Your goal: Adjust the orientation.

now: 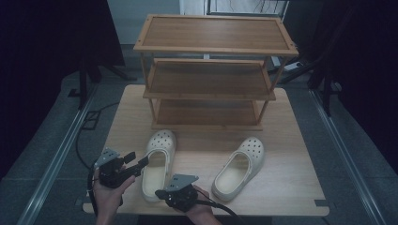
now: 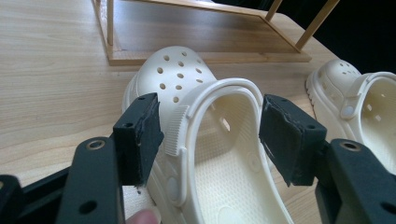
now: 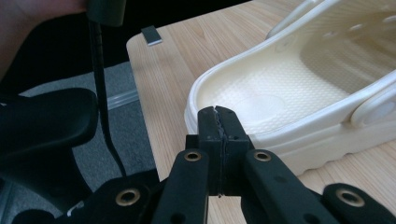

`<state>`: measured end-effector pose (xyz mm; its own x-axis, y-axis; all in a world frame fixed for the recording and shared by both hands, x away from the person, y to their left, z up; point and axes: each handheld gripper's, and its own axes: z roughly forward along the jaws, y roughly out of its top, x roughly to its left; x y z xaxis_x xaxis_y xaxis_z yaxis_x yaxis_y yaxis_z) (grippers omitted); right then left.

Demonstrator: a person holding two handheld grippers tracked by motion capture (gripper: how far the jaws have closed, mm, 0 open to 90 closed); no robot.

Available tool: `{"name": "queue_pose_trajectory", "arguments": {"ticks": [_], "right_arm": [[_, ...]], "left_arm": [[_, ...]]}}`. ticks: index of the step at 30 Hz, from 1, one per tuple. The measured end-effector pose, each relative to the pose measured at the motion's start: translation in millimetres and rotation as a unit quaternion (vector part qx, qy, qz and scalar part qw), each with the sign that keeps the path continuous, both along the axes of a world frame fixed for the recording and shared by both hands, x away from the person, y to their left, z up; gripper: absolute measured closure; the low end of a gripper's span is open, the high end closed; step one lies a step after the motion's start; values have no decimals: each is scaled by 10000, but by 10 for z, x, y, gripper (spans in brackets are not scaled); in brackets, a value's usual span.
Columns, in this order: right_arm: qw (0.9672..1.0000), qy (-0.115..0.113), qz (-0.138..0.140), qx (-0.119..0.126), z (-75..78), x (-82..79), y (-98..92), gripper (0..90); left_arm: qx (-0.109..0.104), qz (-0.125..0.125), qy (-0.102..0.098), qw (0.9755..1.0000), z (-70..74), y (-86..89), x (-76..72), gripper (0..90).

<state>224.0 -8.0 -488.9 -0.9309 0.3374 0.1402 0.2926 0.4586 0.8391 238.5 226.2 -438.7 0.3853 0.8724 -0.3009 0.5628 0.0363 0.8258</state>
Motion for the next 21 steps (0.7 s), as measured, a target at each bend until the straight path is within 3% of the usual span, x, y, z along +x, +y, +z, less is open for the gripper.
{"name": "queue_pose_trajectory", "arguments": {"ticks": [2, 6, 8, 14, 15, 17, 21], "right_arm": [[10000, -17, -14, -3, -4, -4, 38, 900], [9994, -289, -39, -164, 19, -48, 62, 879], [9982, -479, -202, -311, 45, -65, 1, 858], [9941, -740, -738, -302, 172, -92, -478, 779], [9941, -740, -738, -302, 172, -92, -478, 779], [9910, -781, -1049, -280, 191, -97, -765, 723], [9875, -701, -1382, -300, 178, -65, -1006, 691]], "left_arm": [[-23, 2, 19, 10000, -16, -16, 11, 389], [53, -41, 61, 10000, -41, -14, 36, 388], [77, -36, 72, 9999, -44, -6, 51, 388], [162, -3, 87, 9998, -58, -24, 112, 384], [162, -3, 87, 9998, -58, -24, 112, 384], [254, 23, 137, 9996, -86, -48, 142, 383], [334, 60, 208, 9992, -118, -67, 169, 384]]}}
